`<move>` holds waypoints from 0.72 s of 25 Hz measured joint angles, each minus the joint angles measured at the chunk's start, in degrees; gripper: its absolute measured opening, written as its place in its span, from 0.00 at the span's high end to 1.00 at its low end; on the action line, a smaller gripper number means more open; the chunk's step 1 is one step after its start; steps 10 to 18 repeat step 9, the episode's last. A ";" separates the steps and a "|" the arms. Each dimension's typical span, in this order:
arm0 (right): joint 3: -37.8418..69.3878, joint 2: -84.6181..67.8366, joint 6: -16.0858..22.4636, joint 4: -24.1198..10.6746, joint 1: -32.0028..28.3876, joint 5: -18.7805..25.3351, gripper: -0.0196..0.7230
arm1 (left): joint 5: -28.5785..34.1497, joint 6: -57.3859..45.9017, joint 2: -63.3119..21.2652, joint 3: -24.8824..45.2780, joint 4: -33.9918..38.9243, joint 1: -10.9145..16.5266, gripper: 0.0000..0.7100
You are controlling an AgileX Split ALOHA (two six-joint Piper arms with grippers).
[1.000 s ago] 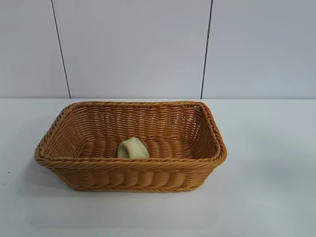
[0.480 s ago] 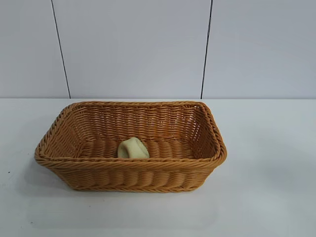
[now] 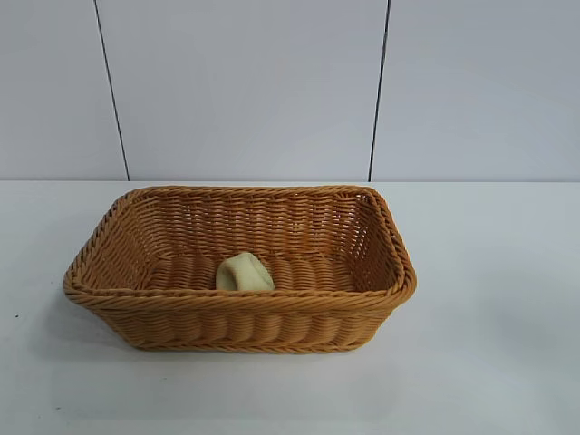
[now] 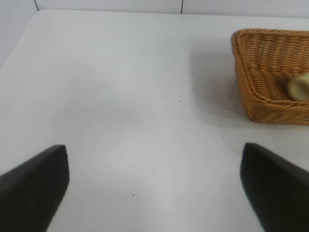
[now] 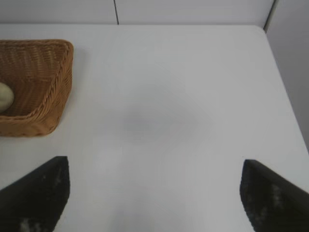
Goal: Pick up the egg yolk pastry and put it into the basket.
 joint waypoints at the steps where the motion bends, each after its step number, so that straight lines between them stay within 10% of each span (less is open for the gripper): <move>1: 0.00 -0.83 0.00 0.04 0.00 0.00 0.05 | 0.00 0.00 0.00 0.00 0.00 0.00 0.02; 18: 0.00 -1.17 0.00 0.44 0.00 0.13 0.05 | 0.00 0.00 0.00 0.00 0.00 0.00 0.02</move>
